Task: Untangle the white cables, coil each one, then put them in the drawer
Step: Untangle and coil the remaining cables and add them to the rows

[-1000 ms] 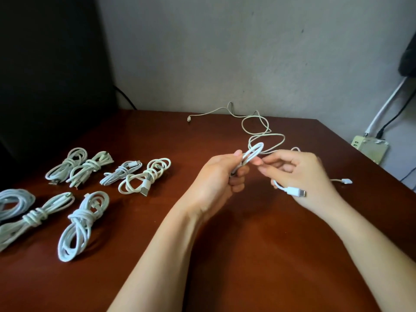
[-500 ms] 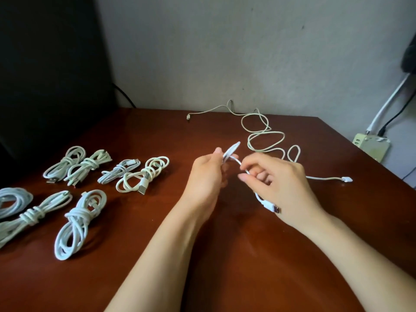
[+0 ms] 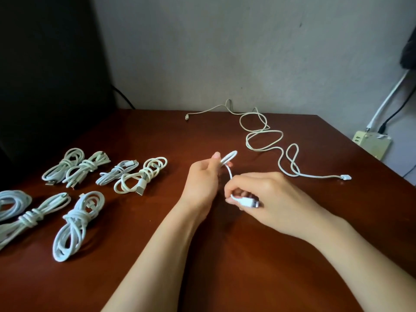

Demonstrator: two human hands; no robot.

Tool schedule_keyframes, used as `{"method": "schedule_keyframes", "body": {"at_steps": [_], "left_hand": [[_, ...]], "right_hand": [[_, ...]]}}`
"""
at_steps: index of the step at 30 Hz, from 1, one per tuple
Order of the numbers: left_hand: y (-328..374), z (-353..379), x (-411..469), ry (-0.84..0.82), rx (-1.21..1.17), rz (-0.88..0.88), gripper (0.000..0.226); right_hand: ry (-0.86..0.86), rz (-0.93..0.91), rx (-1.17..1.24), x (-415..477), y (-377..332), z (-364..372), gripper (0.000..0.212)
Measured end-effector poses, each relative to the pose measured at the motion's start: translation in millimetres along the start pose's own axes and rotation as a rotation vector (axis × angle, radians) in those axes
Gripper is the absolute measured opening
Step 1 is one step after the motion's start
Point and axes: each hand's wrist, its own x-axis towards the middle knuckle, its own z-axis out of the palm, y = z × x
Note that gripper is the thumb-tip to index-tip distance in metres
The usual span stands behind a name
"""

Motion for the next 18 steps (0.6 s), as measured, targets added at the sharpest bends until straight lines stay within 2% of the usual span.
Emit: {"method": "schedule_keyframes", "body": {"at_steps": [2, 5, 8, 13, 15, 18], "left_hand": [[-3, -1, -1, -0.018, 0.192, 0.104, 0.051], [-5, -1, -5, -0.109, 0.429, 0.232, 0.044], [-2, 0, -9, -0.205, 0.610, 0.368, 0.042], [-1, 12, -12, -0.268, 0.652, 0.430, 0.032], [-3, 17, -14, -0.313, 0.682, 0.424, 0.035], [-4, 21, -18, -0.374, 0.637, 0.388, 0.038]], "right_hand": [[0.012, -0.066, -0.019, 0, -3, -1, 0.007], [0.046, -0.125, -0.040, -2, -4, 0, 0.006], [0.199, -0.112, 0.007, -2, -3, -6, 0.004], [0.520, -0.022, -0.002, -1, 8, -16, 0.012], [0.549, 0.060, 0.109, -1, 11, -15, 0.006], [0.569, 0.278, 0.368, 3, 15, -12, 0.014]]}}
